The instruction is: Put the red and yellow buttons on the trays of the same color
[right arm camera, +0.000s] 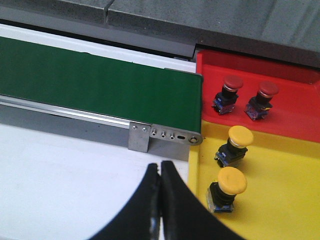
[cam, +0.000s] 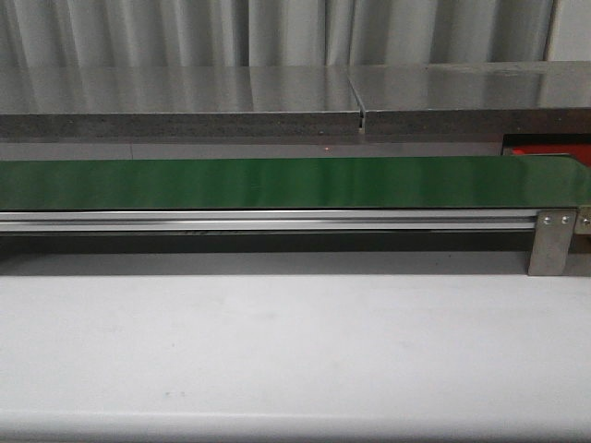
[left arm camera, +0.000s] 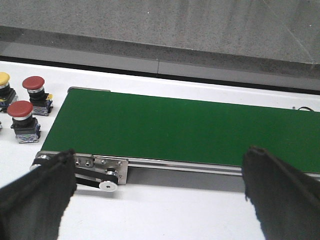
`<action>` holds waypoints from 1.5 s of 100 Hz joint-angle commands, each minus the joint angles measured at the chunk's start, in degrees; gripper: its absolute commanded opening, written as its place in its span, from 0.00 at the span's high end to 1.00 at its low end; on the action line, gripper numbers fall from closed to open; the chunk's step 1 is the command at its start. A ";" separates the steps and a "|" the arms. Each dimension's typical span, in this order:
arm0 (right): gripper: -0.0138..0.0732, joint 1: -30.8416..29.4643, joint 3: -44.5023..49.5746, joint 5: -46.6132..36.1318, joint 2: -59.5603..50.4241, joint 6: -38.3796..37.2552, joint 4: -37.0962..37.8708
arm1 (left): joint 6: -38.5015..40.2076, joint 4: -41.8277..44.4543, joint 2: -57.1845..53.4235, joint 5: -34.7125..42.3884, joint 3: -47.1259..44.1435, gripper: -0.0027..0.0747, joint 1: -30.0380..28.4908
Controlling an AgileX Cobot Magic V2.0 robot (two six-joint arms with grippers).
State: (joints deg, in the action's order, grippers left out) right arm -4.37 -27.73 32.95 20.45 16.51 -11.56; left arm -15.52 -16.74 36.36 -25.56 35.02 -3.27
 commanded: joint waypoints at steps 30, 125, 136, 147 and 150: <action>0.98 -0.02 -1.42 -4.23 0.29 -0.08 -0.46 | 0.55 -0.89 19.86 -0.32 17.94 0.13 -10.05; 0.98 -0.02 -1.42 -4.18 0.29 -0.08 -0.46 | 0.55 -2.46 73.64 -9.15 56.07 0.17 -19.73; 0.98 -0.02 -1.42 -4.18 0.29 -0.08 -0.46 | 0.55 -2.13 75.61 -8.12 57.06 0.17 -19.73; 0.98 -0.02 -1.42 -4.18 0.29 -0.08 -0.46 | 0.65 -2.07 77.30 -7.19 58.44 0.17 -19.75; 0.98 -0.02 -1.42 -4.18 0.29 -0.08 -0.46 | 1.08 -1.68 77.50 -7.07 58.89 0.17 -19.75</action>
State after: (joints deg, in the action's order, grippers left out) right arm -4.37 -27.73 32.95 20.36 16.40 -11.56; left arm -15.52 -18.04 116.32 -36.05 91.12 -22.85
